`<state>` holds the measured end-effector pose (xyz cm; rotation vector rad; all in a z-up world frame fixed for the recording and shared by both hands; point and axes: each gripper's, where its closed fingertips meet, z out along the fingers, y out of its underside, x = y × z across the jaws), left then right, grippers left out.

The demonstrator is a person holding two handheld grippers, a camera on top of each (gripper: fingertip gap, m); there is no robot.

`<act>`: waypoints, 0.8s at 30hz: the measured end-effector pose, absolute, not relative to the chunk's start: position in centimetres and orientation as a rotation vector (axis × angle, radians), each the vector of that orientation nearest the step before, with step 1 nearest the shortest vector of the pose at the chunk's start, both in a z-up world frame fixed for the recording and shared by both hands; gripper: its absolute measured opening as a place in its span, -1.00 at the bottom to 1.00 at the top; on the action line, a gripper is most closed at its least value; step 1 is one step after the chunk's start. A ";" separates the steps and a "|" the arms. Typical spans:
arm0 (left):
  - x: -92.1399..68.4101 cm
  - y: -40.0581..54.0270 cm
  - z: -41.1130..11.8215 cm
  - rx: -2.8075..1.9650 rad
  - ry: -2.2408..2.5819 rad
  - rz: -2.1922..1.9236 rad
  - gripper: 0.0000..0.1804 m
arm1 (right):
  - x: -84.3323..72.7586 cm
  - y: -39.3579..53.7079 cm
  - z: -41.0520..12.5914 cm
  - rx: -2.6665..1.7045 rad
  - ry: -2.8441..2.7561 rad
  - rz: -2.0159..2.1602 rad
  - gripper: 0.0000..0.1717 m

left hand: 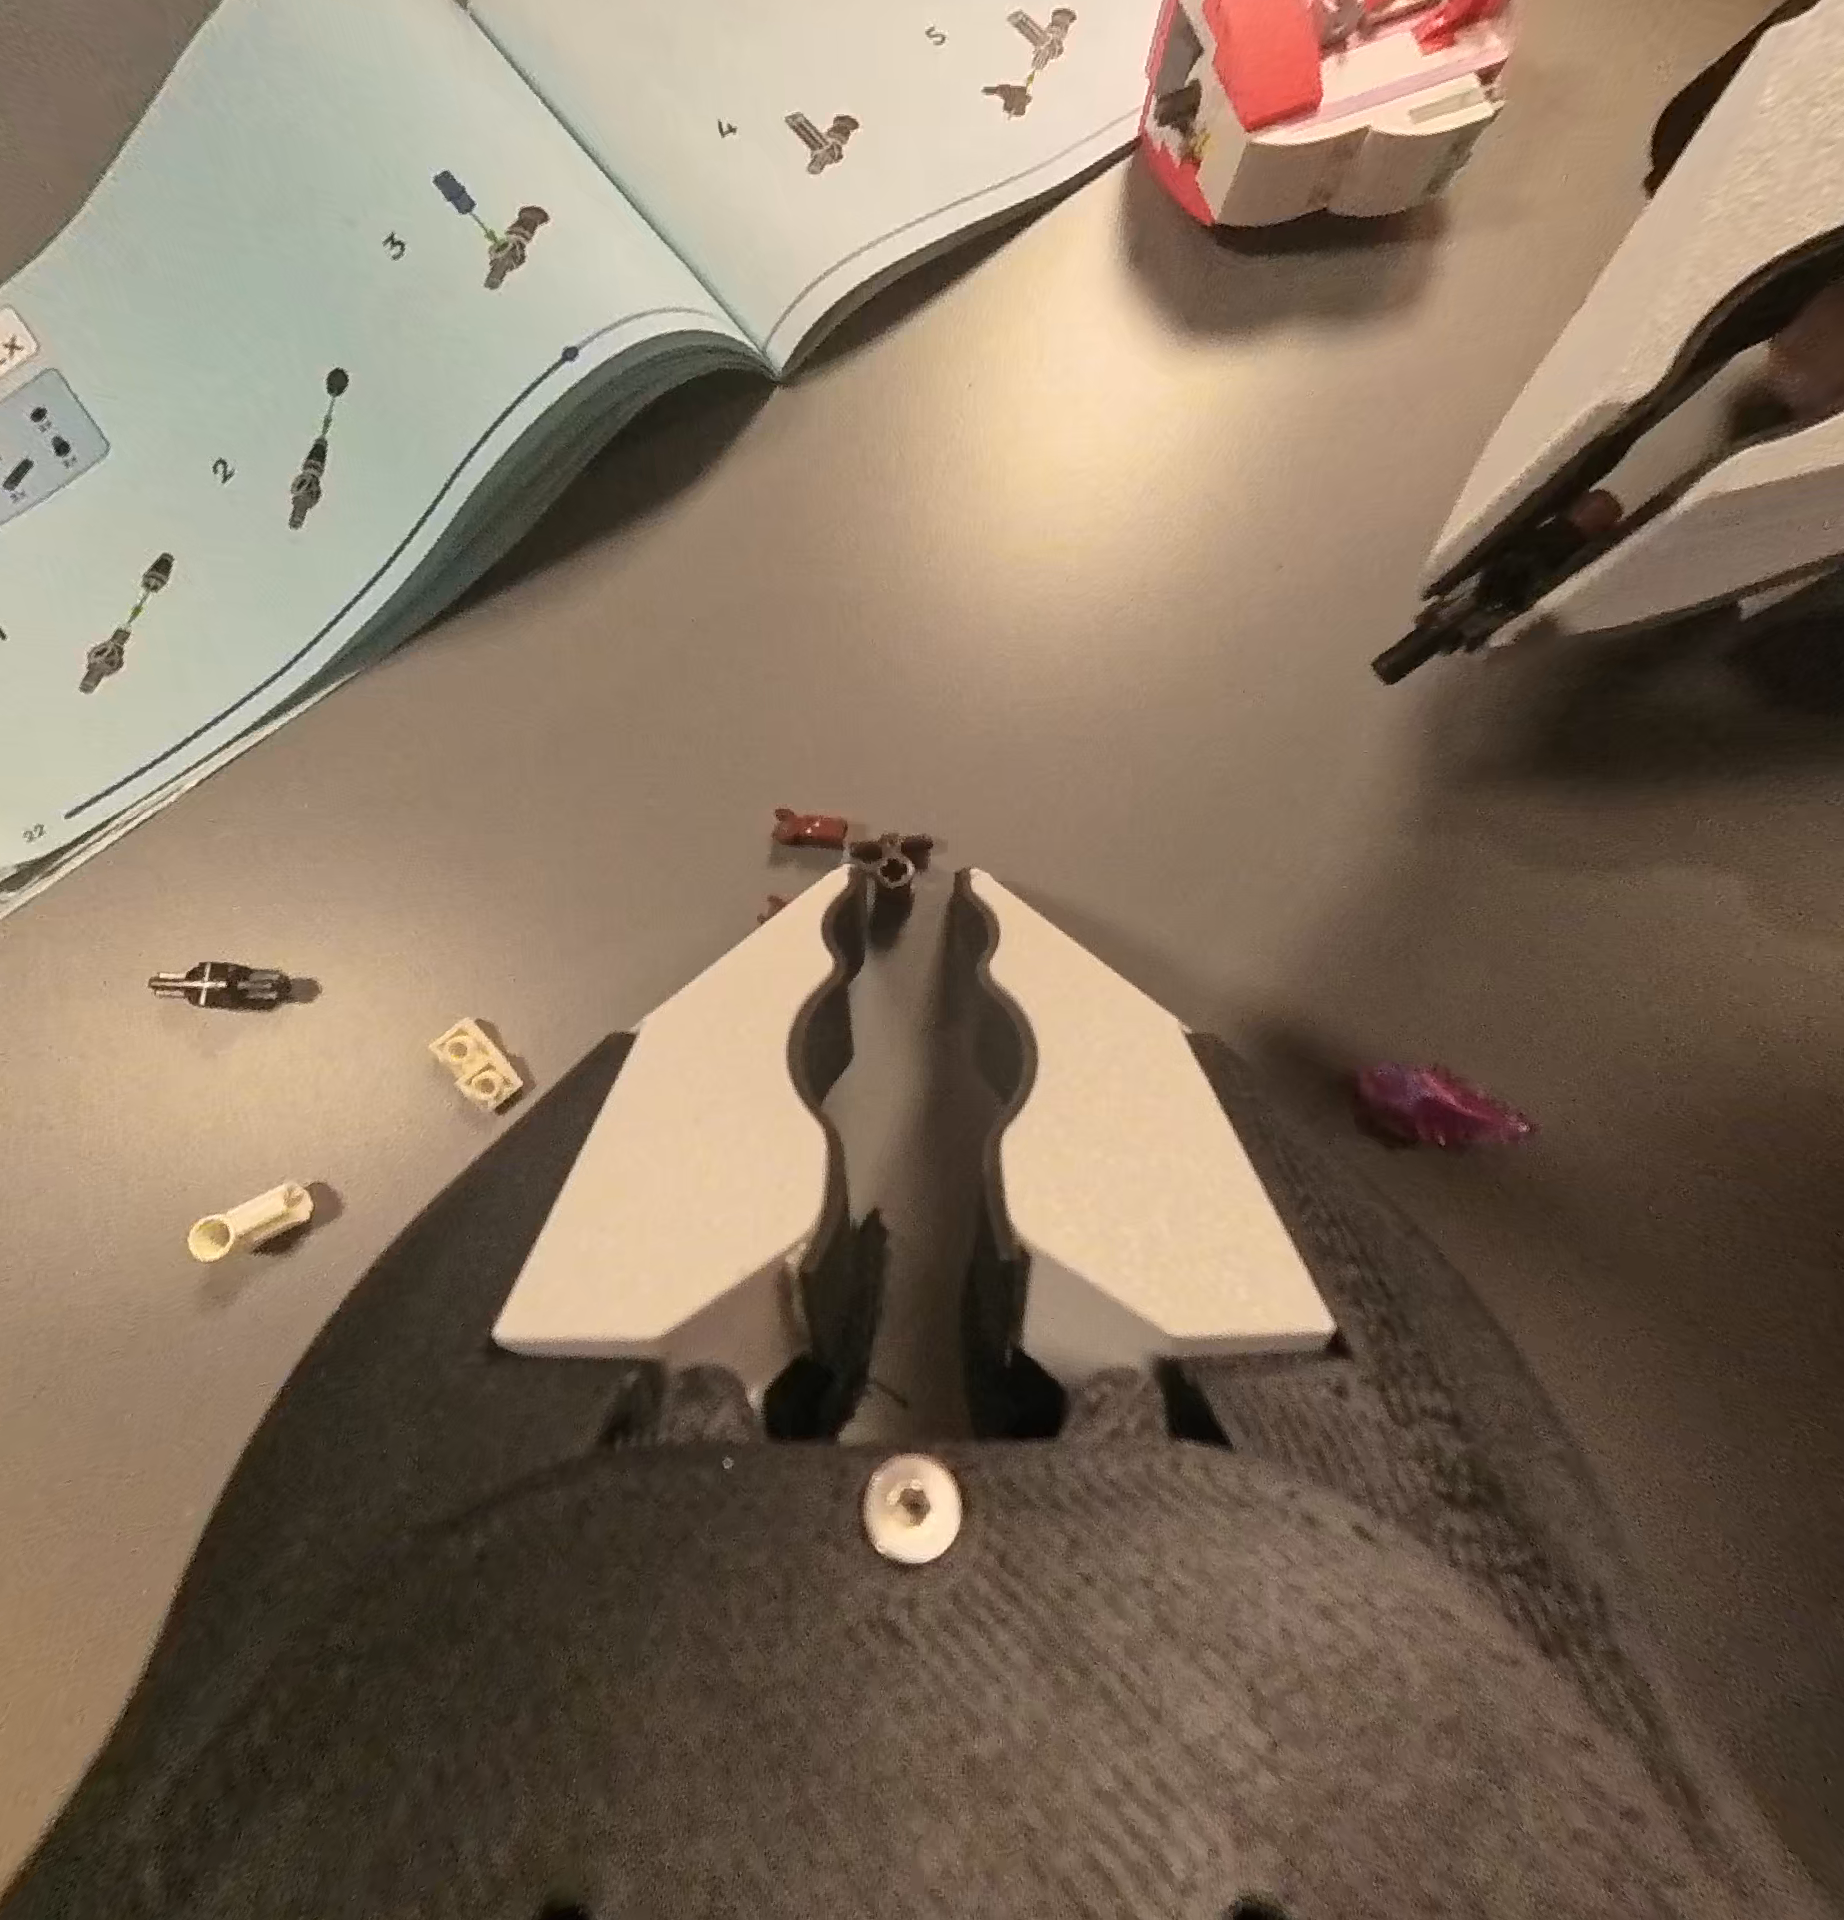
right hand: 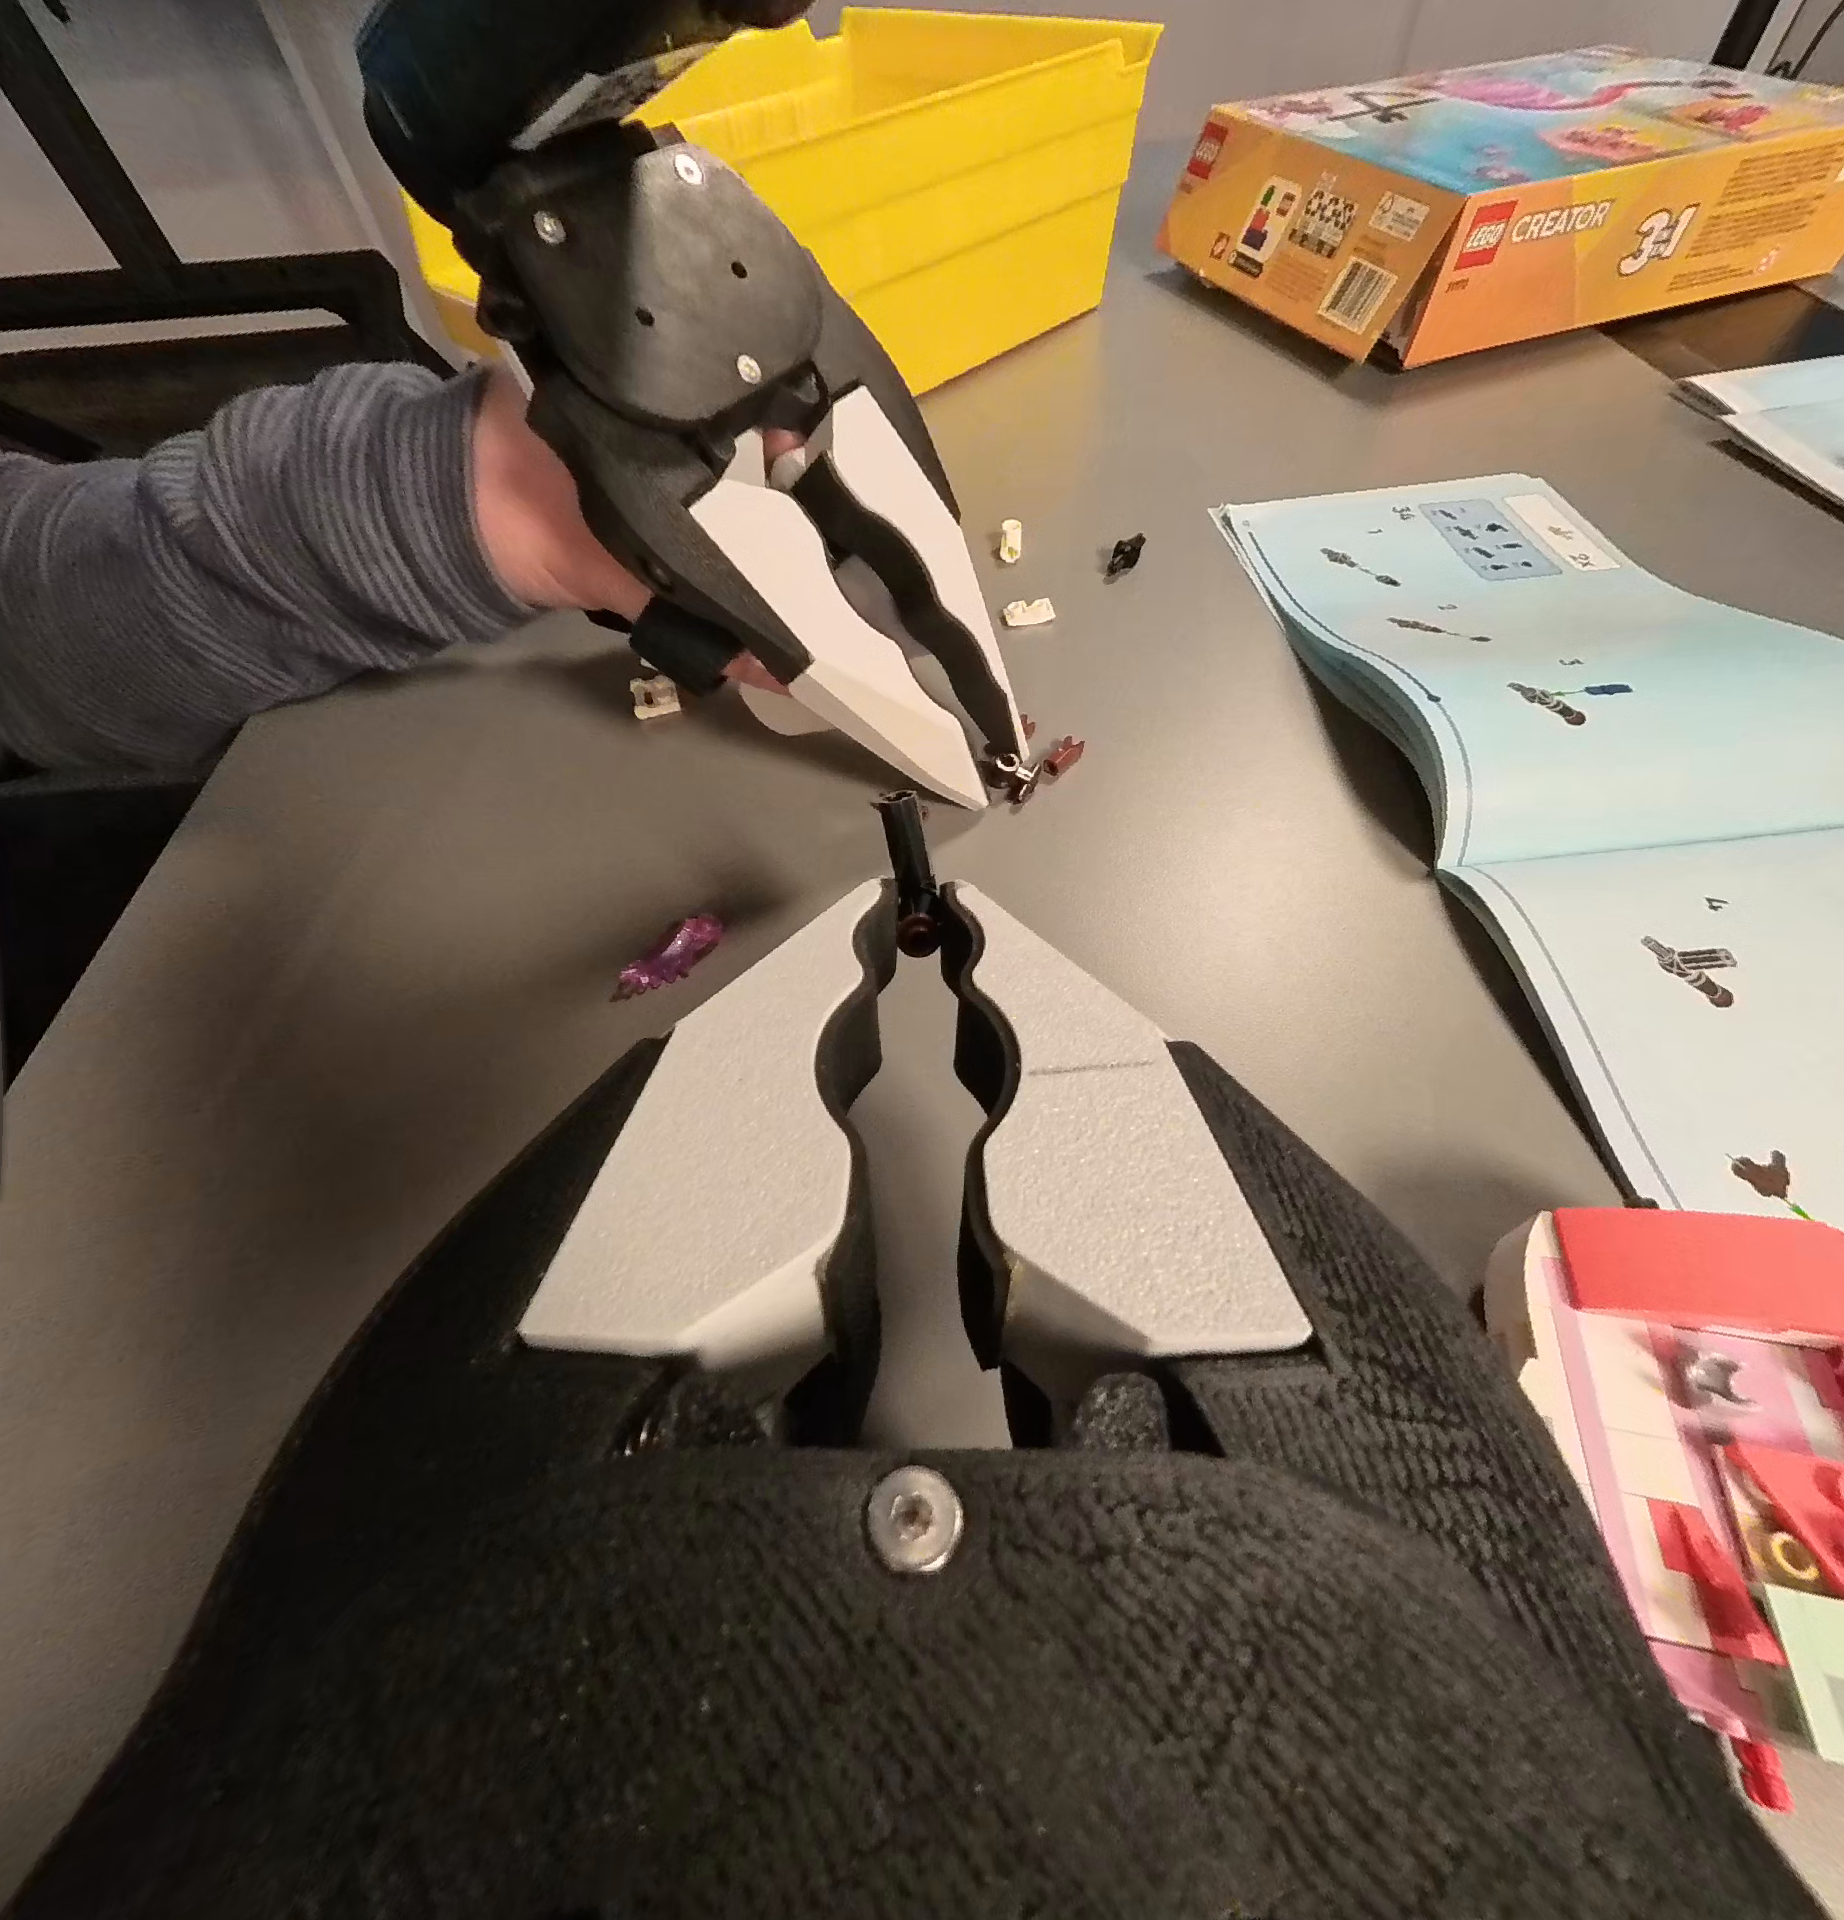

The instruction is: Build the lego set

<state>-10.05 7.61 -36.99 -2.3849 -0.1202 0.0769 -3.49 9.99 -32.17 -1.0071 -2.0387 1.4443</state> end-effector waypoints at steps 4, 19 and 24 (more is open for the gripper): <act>-10.0 7.6 -37.0 -2.387 -0.121 0.082 -0.93 | -3.5 10.0 -32.2 -1.006 -2.040 1.444 -0.93; -11.0 8.4 -33.0 -2.163 -0.058 0.239 -0.93 | -3.5 9.9 -32.2 -1.004 -2.043 1.445 -0.93; -10.6 8.6 -30.1 -1.988 -0.017 0.264 -0.93 | -3.4 9.9 -32.1 -1.001 -2.040 1.453 -0.93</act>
